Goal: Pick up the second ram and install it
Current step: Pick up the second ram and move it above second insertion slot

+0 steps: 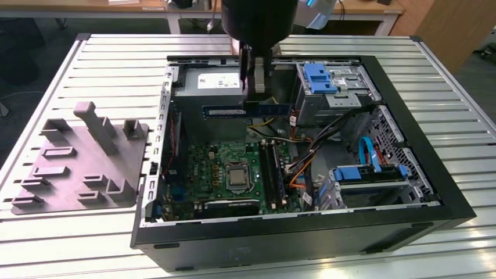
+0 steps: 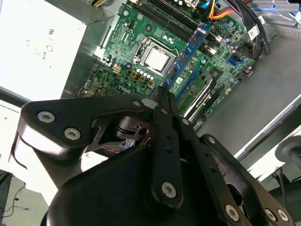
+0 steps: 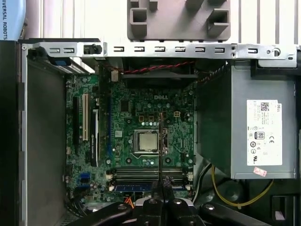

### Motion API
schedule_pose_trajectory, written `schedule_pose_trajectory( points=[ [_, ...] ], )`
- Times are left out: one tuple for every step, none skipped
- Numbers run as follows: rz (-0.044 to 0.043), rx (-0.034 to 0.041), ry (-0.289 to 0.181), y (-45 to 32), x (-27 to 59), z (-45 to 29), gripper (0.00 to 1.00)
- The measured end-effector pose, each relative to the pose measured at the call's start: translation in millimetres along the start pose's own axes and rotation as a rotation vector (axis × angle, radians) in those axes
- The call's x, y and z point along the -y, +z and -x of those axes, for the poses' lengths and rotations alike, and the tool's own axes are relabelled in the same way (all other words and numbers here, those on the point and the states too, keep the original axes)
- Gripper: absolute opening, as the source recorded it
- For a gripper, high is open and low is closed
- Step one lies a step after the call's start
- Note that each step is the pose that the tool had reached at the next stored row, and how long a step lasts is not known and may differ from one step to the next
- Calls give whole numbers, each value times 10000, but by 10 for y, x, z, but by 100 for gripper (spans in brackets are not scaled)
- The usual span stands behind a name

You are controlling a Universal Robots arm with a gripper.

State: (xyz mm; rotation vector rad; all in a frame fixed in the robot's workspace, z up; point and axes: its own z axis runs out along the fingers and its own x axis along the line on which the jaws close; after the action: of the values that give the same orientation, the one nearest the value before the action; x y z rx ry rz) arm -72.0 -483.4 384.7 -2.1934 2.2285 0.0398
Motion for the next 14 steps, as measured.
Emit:
schedule_pose_trajectory(
  points=[
    [0,0,0,16,0,-2,11],
    [0,0,0,32,0,-3,11],
    [0,1,0,48,1,-4,11],
    [0,0,0,63,1,-6,11],
    [0,0,0,78,1,-8,11],
    [0,-1,0,93,1,-9,11],
    [1,-1,0,106,1,-10,11],
    [1,-1,0,119,1,-11,11],
    [1,-1,0,132,1,-13,11],
    [1,0,-1,144,2,-14,11],
    [0,0,0,156,2,-16,11],
    [1,0,0,166,2,-18,11],
    [1,0,0,173,2,-19,11],
    [1,0,0,181,2,-21,11]
  ],
)
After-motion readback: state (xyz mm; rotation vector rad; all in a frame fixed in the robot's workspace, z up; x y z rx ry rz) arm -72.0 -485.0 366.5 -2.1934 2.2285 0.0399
